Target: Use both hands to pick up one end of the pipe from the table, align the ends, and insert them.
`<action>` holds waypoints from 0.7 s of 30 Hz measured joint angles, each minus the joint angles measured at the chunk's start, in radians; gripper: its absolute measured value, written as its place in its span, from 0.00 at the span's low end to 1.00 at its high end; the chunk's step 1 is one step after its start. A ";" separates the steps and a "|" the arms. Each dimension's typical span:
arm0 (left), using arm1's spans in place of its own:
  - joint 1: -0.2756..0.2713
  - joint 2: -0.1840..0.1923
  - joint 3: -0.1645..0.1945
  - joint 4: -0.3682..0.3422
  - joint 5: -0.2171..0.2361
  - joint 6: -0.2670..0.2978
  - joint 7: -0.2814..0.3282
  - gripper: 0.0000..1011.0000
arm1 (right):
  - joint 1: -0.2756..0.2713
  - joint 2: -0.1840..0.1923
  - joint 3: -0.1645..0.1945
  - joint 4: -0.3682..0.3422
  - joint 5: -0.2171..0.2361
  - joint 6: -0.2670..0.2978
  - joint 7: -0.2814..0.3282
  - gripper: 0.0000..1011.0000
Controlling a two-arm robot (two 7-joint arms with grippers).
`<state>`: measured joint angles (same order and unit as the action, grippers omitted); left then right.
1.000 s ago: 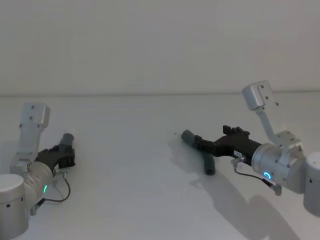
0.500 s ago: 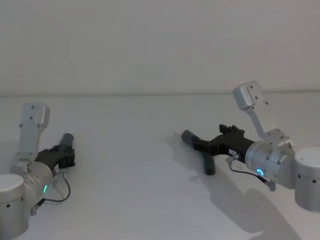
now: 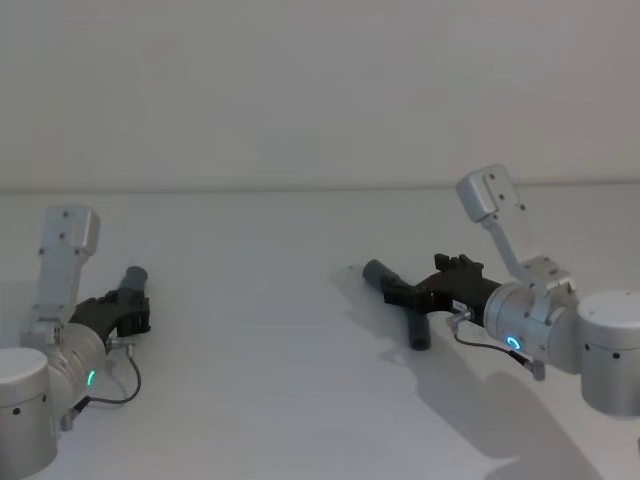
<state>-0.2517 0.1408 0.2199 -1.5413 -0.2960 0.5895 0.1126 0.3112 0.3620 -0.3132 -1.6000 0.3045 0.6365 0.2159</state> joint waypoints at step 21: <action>0.000 0.000 0.000 0.000 0.000 0.000 0.000 0.30 | 0.010 -0.003 -0.002 0.010 -0.007 0.077 0.022 0.99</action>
<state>-0.2517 0.1409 0.2199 -1.5412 -0.2960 0.5895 0.1126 0.3213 0.3587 -0.3153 -1.5899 0.2976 0.7135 0.2375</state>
